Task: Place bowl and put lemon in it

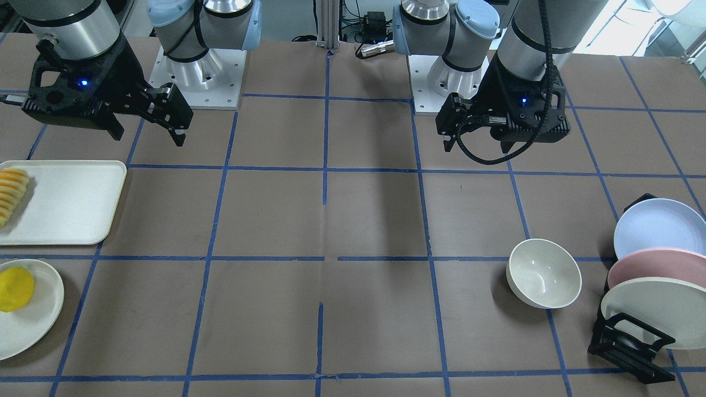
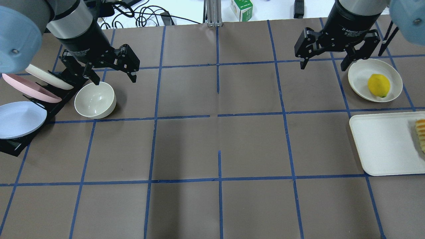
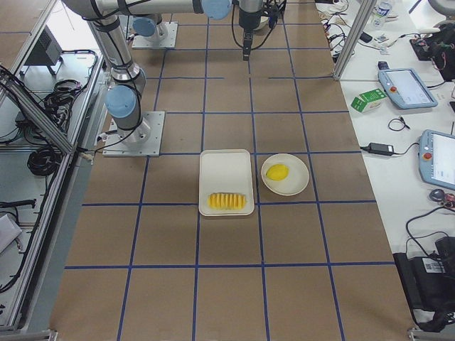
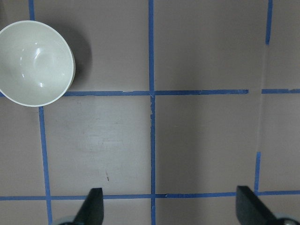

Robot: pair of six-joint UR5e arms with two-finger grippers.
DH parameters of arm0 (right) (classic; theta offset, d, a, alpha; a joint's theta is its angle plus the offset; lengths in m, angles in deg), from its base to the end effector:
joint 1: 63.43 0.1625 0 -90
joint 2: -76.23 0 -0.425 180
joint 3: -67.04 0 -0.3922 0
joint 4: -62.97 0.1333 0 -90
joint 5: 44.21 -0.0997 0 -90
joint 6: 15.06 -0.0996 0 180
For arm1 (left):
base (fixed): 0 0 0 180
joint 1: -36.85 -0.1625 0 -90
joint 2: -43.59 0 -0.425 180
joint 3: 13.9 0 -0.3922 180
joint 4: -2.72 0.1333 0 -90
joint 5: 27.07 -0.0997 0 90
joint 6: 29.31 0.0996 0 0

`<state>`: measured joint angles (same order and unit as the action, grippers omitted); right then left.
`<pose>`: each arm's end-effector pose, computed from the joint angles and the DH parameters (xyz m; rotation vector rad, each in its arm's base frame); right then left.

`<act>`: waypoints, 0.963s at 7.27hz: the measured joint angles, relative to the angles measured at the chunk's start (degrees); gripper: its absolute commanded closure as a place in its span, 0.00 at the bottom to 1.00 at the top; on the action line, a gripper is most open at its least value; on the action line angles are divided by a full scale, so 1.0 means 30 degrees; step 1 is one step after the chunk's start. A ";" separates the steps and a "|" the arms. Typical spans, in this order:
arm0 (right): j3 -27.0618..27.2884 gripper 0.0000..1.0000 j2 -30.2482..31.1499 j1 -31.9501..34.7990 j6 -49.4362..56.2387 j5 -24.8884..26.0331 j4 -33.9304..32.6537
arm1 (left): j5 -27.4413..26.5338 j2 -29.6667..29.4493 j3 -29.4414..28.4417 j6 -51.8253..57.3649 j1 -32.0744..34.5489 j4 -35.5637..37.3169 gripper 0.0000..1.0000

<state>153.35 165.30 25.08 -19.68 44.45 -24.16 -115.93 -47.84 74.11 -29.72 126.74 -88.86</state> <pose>0.1226 -0.5015 0.5066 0.1662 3.1138 0.0040 -0.1343 -0.5010 0.4899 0.0144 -3.1216 -0.0279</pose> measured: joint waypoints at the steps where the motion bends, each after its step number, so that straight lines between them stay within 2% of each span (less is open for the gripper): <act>1: 0.0009 0.00 -0.0005 0.0000 -0.0009 -0.0127 0.0006 | -0.0001 0.0021 0.0010 -0.0008 0.0005 0.0000 0.00; 4: 0.0027 0.00 -0.0132 -0.0121 0.0233 -0.0011 -0.0023 | 0.0011 -0.0224 0.0224 0.0026 -0.0282 0.0132 0.00; 5: 0.0038 0.00 -0.0208 -0.0231 0.0616 0.0075 -0.0128 | -0.0007 -0.0571 0.0793 0.0135 -0.1180 0.0744 0.00; 7: 0.0067 0.00 -0.0916 -0.0772 0.1549 0.0690 -0.0313 | -0.0038 -0.1484 0.3207 0.2266 -0.4543 0.4040 0.00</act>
<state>153.55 162.55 22.76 -15.03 46.52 -25.09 -116.04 -52.29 83.73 -22.92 113.11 -76.74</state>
